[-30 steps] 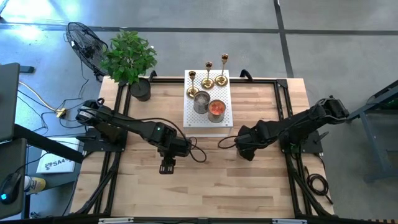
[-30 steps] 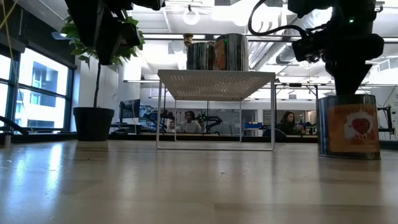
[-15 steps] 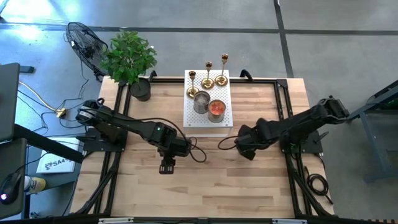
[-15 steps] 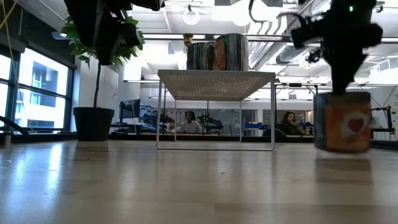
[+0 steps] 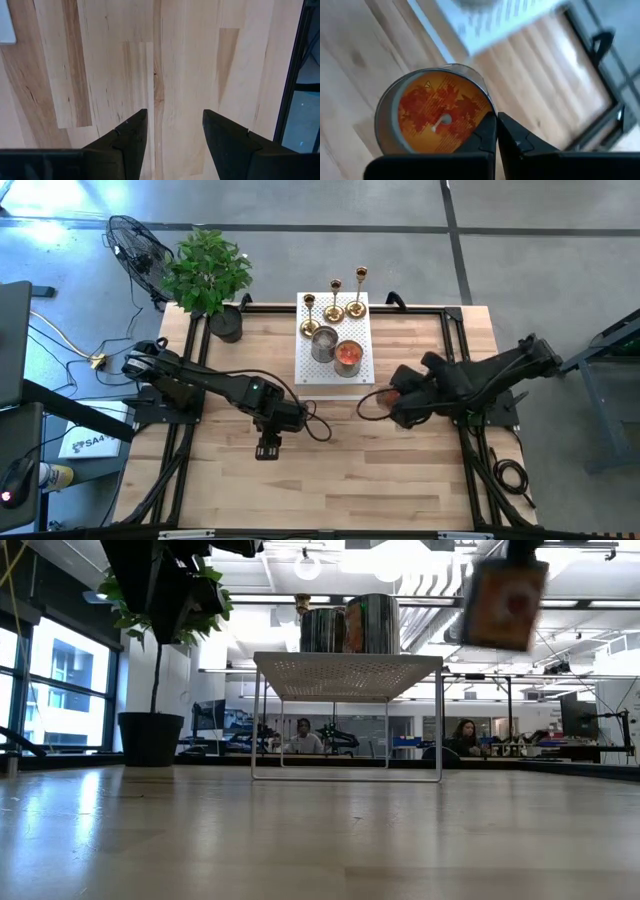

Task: Pick & Place candle stick holders
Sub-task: Put the orange scented candle on the shelf

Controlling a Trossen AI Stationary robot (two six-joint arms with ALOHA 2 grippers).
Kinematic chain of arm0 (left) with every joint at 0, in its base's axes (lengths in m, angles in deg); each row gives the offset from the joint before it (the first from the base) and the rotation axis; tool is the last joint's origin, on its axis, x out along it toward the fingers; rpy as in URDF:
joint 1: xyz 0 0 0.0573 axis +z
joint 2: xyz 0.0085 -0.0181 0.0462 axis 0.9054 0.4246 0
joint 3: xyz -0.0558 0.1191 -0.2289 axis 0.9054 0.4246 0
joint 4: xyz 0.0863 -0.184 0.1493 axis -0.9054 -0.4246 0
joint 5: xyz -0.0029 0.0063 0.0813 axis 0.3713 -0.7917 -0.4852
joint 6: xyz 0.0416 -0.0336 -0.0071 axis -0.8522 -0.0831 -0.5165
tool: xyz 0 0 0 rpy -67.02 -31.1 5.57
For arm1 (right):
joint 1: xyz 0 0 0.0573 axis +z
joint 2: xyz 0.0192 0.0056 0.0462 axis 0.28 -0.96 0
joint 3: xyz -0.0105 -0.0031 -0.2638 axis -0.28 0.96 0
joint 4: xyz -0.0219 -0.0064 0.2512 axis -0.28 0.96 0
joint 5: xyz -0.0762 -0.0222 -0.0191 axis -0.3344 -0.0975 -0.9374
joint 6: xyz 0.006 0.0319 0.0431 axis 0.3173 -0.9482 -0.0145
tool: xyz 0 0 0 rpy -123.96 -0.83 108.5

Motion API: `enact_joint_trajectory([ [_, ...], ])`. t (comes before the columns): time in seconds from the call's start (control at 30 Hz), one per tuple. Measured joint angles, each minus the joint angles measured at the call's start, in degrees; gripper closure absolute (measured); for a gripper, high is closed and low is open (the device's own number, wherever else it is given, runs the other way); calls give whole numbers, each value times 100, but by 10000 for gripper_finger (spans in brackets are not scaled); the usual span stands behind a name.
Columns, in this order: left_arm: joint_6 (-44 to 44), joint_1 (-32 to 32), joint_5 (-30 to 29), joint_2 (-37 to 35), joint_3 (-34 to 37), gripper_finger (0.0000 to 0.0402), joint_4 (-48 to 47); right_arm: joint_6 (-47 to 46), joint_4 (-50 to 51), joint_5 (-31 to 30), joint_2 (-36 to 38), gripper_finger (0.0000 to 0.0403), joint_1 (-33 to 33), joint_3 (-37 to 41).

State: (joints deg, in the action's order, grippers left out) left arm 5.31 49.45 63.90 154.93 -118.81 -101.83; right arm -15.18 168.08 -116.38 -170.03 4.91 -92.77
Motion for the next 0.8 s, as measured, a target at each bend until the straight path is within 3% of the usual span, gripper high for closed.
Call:
enact_joint_trajectory([
  [0.47,0,0,-2,0,0,215,1,1442,22,-1113,7,403,-331,-2002],
  [0.63,-2,0,-5,0,0,215,2,1901,6,-1336,9,403,-812,-2547],
  [0.8,-2,0,-20,0,0,215,2,2557,-234,-1135,11,403,-1541,-2860],
])
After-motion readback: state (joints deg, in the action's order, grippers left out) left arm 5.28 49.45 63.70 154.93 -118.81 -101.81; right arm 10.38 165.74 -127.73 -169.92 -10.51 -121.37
